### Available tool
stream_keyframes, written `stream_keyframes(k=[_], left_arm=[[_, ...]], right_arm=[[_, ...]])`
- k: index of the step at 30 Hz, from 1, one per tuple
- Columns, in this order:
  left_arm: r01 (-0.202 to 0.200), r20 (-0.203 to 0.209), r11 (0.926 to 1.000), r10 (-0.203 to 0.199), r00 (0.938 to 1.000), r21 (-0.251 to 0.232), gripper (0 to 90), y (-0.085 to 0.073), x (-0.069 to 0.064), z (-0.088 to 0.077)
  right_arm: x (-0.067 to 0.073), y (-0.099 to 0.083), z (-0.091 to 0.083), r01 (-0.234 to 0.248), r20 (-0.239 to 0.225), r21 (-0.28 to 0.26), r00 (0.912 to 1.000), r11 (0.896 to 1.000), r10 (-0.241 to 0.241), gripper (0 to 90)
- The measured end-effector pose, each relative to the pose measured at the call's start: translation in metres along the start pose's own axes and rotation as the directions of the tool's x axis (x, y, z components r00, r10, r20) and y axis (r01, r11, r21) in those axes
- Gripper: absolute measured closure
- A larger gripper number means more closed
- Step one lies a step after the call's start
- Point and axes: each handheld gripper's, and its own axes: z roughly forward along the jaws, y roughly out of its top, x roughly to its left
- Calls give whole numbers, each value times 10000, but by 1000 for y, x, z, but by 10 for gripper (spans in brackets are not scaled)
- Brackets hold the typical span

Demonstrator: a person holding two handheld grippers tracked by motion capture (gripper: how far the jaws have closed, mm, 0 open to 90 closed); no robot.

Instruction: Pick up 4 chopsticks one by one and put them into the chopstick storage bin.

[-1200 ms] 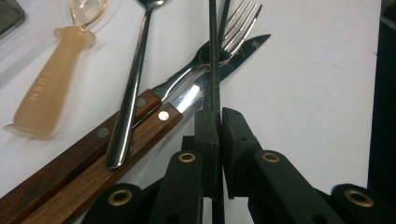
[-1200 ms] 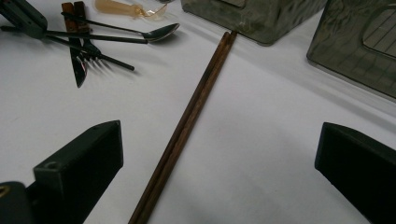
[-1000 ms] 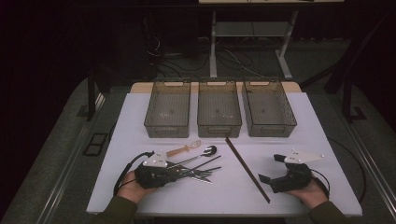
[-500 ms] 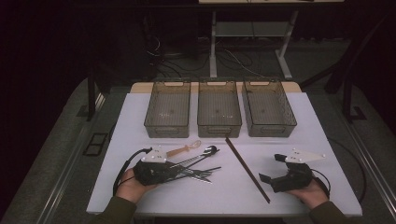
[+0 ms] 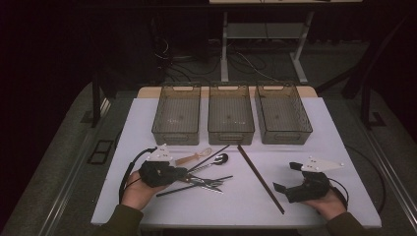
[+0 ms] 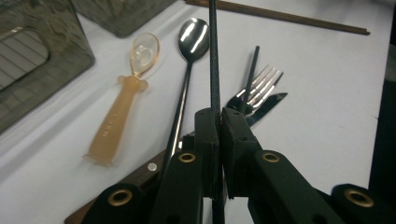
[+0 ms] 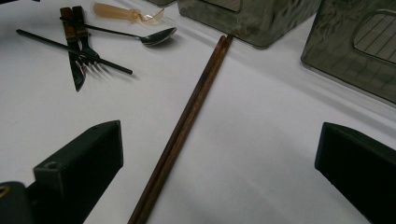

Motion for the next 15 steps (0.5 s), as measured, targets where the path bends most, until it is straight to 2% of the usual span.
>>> stream_keyframes(k=[8,15], left_arm=[[218,-133,9990,-223,9997,-384,857,13,8,-5],[302,-345,9982,-320,9989,-512,858,27,16,-5]], right_arm=[[-1,0,0,-44,-21,-32,10000,10000,44,8],[-1,0,-1,-150,-43,-82,9999,9999,150,8]])
